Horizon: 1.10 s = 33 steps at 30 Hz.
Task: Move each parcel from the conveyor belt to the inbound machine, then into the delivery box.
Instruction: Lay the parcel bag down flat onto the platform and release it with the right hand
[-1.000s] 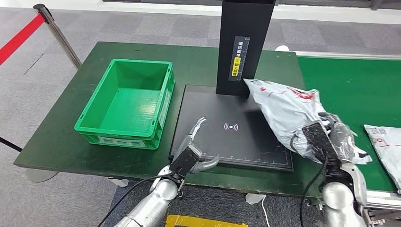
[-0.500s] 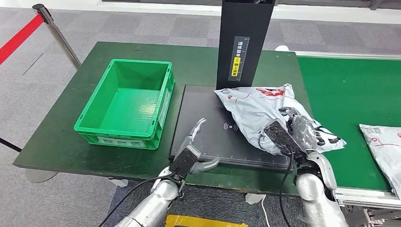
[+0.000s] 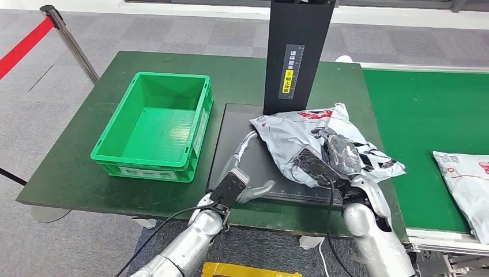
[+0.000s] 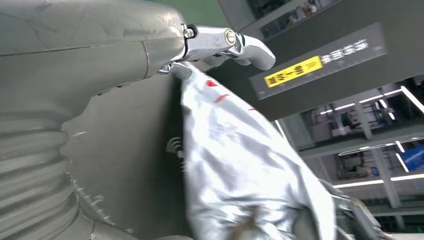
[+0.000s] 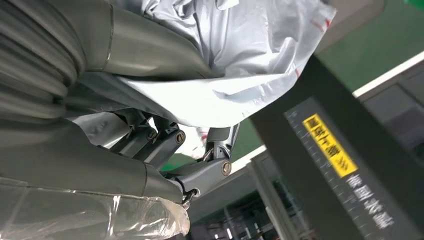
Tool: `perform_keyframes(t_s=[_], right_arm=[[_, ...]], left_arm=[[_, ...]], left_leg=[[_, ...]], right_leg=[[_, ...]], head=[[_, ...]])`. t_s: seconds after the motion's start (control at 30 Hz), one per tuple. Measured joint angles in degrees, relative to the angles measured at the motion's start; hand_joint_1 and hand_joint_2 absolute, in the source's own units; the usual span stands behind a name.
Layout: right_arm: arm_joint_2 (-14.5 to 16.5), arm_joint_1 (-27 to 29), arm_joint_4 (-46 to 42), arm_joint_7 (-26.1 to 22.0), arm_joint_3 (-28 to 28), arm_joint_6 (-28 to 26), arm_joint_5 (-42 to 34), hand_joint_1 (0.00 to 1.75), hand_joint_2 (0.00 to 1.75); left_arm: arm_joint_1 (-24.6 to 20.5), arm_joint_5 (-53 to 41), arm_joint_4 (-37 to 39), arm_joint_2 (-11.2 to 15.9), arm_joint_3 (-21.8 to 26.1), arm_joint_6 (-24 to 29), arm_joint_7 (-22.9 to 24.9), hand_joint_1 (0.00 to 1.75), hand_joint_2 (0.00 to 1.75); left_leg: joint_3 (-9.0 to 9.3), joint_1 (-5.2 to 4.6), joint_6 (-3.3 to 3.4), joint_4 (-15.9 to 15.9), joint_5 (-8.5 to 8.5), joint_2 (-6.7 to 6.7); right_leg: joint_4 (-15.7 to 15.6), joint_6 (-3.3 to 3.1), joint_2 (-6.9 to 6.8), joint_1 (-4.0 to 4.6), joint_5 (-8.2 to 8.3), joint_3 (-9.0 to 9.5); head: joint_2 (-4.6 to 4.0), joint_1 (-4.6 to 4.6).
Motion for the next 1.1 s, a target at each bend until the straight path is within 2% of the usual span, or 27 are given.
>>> perform_keyframes(t_s=[0.3,0.63,1.1], right_arm=[[-0.26,-1.26,1.62,-0.18,2.04,0.51,-0.56,1.75,1.75],[-0.01,-3.84,5.45,-0.01,8.88,1.25,-2.3,1.75,1.75],[0.11,-4.01,6.42,0.1,10.06,1.14,-2.46,1.75,1.75]], left_arm=[[-0.89,-0.01,0.09,-0.38,-0.18,0.04,-0.42,0.0,1.75],[-2.84,0.18,0.56,-0.8,-0.43,0.25,-0.33,0.0,1.75],[-2.86,0.17,0.58,-0.8,-0.62,0.36,-0.33,0.0,1.75]], left_leg=[[0.0,0.0,0.0,0.0,0.0,0.01],[0.02,0.01,0.0,0.0,0.04,0.01],[0.01,0.01,0.01,0.0,0.03,0.01]], right_leg=[[0.0,0.0,0.01,0.0,0.0,0.0],[0.01,0.01,0.03,0.01,0.04,0.0],[0.0,0.02,0.03,0.0,0.04,0.0]], head=[[0.0,0.0],[0.0,-0.01],[0.0,-0.01]])
